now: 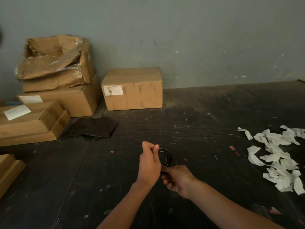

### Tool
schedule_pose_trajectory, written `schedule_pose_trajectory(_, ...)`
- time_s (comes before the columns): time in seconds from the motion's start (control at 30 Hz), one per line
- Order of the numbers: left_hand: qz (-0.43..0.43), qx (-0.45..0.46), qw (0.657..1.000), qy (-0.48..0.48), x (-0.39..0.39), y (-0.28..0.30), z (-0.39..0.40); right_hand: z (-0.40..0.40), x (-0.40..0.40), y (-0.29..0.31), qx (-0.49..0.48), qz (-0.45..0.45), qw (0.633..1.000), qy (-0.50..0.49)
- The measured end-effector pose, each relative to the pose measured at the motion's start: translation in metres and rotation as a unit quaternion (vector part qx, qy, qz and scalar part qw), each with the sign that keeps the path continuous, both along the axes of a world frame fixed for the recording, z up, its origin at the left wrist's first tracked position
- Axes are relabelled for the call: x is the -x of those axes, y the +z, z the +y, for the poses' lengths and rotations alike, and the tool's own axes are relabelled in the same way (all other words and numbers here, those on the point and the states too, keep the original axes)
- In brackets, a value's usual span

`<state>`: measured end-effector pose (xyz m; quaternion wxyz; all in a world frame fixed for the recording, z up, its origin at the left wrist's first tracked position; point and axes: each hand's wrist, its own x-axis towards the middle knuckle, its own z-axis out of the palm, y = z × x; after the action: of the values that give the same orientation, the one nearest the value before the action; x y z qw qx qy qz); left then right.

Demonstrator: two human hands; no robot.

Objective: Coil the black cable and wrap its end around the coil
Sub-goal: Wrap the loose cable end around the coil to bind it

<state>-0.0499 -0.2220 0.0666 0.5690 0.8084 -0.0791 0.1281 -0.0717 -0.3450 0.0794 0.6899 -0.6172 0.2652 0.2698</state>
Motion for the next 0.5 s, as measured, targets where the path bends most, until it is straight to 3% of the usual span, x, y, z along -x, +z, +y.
schedule_pose_trajectory(0.17,-0.007,-0.035,0.999,-0.012,0.008,-0.004,-0.006,0.012,-0.003,0.009,-0.085,-0.002,0.99,-0.111)
schedule_pose_trajectory(0.33,0.003,-0.006,1.0,-0.009,0.013,-0.003,-0.004,0.013,0.003,0.009,-0.187,-0.018,0.975,-0.122)
schedule_pose_trajectory(0.5,-0.013,-0.04,0.999,0.023,0.017,-0.008,-0.008,0.009,0.002,0.01,-0.218,-0.019,0.966,-0.138)
